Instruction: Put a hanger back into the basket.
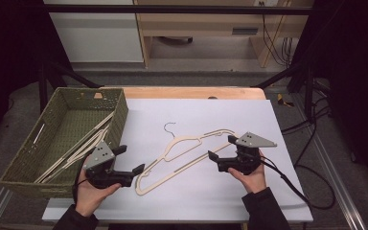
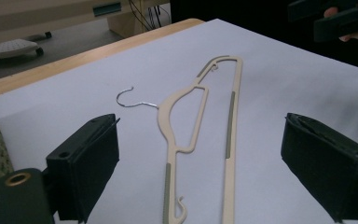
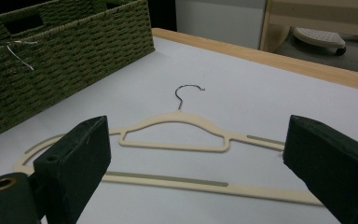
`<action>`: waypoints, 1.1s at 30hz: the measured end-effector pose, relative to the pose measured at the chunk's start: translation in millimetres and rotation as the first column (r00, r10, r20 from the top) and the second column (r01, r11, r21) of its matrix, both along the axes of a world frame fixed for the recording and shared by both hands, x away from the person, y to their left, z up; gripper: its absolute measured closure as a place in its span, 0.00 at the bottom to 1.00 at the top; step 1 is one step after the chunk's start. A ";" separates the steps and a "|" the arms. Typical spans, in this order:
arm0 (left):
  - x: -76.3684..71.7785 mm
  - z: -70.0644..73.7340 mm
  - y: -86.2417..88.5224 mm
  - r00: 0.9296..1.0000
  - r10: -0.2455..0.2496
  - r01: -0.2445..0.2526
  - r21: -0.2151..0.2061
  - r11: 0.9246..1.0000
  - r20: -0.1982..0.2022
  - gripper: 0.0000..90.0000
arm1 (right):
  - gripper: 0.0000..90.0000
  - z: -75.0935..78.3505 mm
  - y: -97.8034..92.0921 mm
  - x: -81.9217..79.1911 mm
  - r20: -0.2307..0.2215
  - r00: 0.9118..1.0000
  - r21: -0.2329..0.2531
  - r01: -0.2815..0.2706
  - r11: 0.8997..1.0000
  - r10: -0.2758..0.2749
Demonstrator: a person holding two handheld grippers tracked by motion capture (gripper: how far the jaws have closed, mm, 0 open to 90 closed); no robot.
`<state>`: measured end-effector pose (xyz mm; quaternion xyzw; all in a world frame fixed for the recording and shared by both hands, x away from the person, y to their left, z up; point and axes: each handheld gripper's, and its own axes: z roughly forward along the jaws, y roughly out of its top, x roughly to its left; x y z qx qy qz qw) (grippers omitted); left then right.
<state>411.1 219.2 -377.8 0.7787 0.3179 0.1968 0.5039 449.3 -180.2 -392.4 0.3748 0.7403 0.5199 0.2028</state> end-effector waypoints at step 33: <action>11.3 -55.6 -18.6 0.987 -0.066 0.073 0.044 0.996 -0.144 0.11 | 0.20 -16.0 97.1 84.7 -0.094 0.996 -0.106 -0.009 0.994 -0.001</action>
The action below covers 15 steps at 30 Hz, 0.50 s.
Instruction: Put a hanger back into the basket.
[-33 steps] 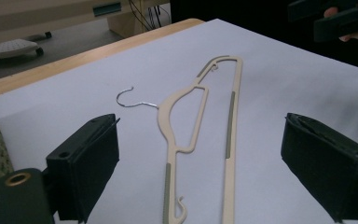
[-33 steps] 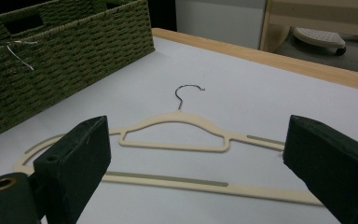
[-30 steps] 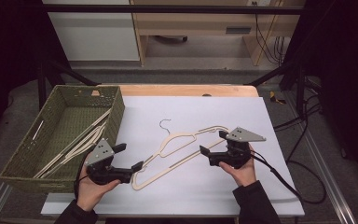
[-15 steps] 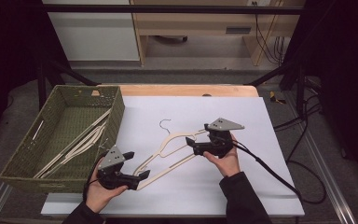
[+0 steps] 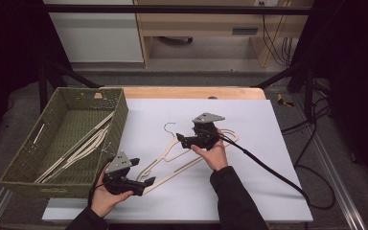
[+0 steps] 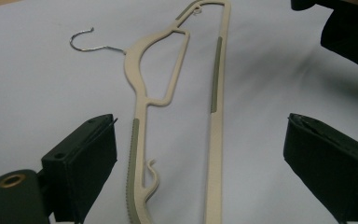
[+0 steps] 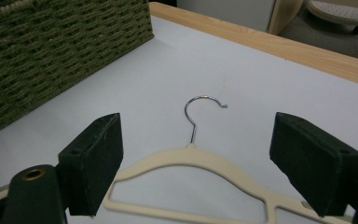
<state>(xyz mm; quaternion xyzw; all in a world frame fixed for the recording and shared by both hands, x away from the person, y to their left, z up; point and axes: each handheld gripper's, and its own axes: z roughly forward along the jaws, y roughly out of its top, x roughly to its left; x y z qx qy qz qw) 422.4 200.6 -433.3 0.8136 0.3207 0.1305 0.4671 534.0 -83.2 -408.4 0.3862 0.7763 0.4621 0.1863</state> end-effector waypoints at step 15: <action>2.3 -6.3 0.9 1.000 -0.001 0.001 0.014 1.000 -0.004 0.10 | 0.29 -27.3 32.3 36.9 -0.076 0.997 -0.038 0.014 0.999 -0.017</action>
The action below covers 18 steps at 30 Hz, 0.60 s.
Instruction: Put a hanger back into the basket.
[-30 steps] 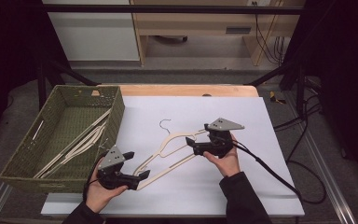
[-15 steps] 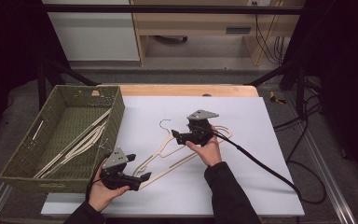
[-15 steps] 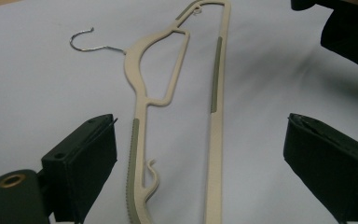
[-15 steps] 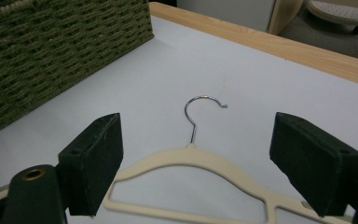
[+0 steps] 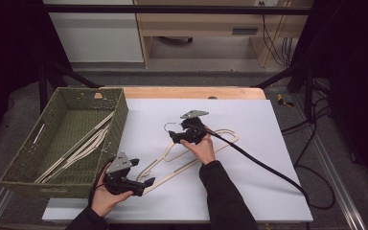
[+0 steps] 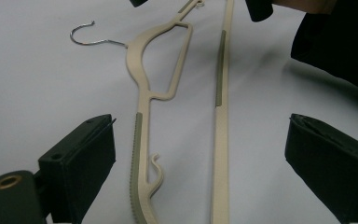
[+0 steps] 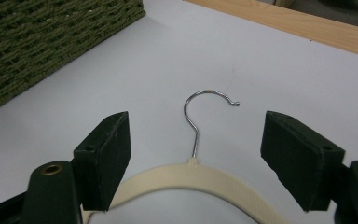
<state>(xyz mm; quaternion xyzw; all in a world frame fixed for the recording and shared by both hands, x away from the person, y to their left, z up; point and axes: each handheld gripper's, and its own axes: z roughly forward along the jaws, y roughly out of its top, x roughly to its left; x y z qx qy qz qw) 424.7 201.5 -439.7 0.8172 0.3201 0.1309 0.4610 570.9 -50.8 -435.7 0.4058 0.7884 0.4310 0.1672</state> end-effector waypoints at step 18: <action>0.1 -0.5 0.9 1.000 0.002 -0.002 -0.002 1.000 0.000 0.10 | 0.48 -17.0 18.4 26.6 -0.037 0.999 -0.049 -0.010 0.999 0.008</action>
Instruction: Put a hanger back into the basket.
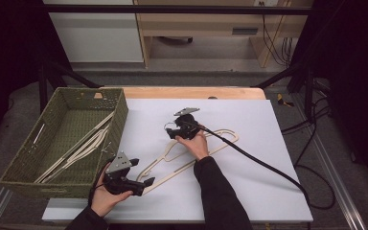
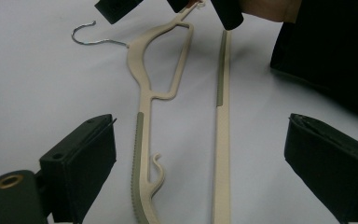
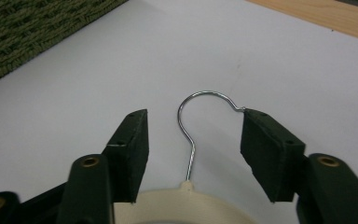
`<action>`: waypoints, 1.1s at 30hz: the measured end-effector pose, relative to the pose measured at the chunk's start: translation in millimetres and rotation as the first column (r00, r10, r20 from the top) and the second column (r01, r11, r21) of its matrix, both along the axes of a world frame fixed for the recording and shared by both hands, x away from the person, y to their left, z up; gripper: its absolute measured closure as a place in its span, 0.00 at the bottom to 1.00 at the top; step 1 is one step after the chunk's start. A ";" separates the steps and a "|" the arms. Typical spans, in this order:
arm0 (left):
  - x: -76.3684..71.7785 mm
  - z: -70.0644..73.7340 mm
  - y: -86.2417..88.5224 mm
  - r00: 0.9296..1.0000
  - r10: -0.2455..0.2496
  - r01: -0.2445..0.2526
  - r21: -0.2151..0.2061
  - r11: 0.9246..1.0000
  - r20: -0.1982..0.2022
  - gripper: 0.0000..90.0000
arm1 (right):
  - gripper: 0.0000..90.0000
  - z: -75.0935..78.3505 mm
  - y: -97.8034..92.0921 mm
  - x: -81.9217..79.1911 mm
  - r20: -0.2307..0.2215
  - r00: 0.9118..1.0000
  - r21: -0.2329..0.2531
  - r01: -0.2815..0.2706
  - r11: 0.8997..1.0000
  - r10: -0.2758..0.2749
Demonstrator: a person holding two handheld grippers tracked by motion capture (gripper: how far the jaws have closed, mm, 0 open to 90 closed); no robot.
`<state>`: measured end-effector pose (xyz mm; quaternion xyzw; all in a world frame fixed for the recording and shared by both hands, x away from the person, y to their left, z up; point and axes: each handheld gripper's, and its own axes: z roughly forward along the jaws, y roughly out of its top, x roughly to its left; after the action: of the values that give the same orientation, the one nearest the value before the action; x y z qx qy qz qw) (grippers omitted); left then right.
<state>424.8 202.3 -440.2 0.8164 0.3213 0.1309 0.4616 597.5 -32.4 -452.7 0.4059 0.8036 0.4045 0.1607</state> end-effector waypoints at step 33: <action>2.0 -4.7 -2.7 1.000 0.000 0.000 0.016 1.000 -0.015 0.11 | 0.98 -23.7 17.5 0.7 -0.023 1.000 -0.168 0.009 0.986 -0.013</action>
<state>426.8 199.6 -444.9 0.8210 0.3235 0.1274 0.4528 598.2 -14.9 -476.4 0.4004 0.8344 0.3295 0.1867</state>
